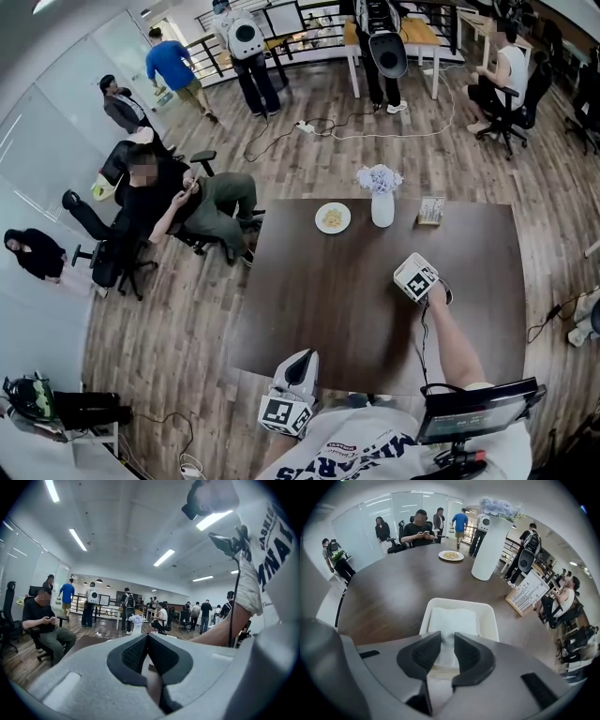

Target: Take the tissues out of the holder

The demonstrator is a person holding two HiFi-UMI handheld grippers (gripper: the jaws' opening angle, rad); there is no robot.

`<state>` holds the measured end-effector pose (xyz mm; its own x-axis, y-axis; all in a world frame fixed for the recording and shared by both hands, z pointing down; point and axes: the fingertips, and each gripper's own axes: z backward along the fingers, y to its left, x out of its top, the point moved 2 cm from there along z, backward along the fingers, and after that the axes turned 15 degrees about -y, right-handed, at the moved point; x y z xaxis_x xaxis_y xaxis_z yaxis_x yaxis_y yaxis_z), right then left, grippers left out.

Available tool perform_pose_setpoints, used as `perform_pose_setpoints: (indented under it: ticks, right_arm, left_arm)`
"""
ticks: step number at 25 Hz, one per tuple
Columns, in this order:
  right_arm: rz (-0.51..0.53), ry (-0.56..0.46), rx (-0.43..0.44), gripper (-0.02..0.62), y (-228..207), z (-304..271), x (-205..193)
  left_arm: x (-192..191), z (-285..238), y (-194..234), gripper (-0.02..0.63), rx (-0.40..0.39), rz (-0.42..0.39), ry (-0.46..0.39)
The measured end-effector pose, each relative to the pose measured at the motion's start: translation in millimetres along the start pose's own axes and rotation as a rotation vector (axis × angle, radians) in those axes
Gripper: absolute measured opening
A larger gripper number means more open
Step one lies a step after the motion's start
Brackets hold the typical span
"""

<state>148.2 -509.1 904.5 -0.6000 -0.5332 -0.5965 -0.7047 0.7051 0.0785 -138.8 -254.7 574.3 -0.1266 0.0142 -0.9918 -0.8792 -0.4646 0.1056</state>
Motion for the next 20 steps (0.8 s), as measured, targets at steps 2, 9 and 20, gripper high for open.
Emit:
perform_pose_setpoints:
  ticks: [2,9,20]
  right_arm:
    - [0.011,0.021,-0.018,0.089,-3.9,0.0,-2.8]
    - [-0.007,0.006,0.016,0.067,-0.9,1.9,1.1]
    - [0.067,-0.01,-0.062,0.032,-7.2,10.1,6.5]
  left_arm:
    - [0.0,-0.9,0.2,0.003,-0.004,0.001,-0.002]
    - [0.7,-2.3,-0.3,0.004,-0.002,0.005,0.004]
    - [4.4,0.4,2.4,0.004,0.015,0.005,-0.004]
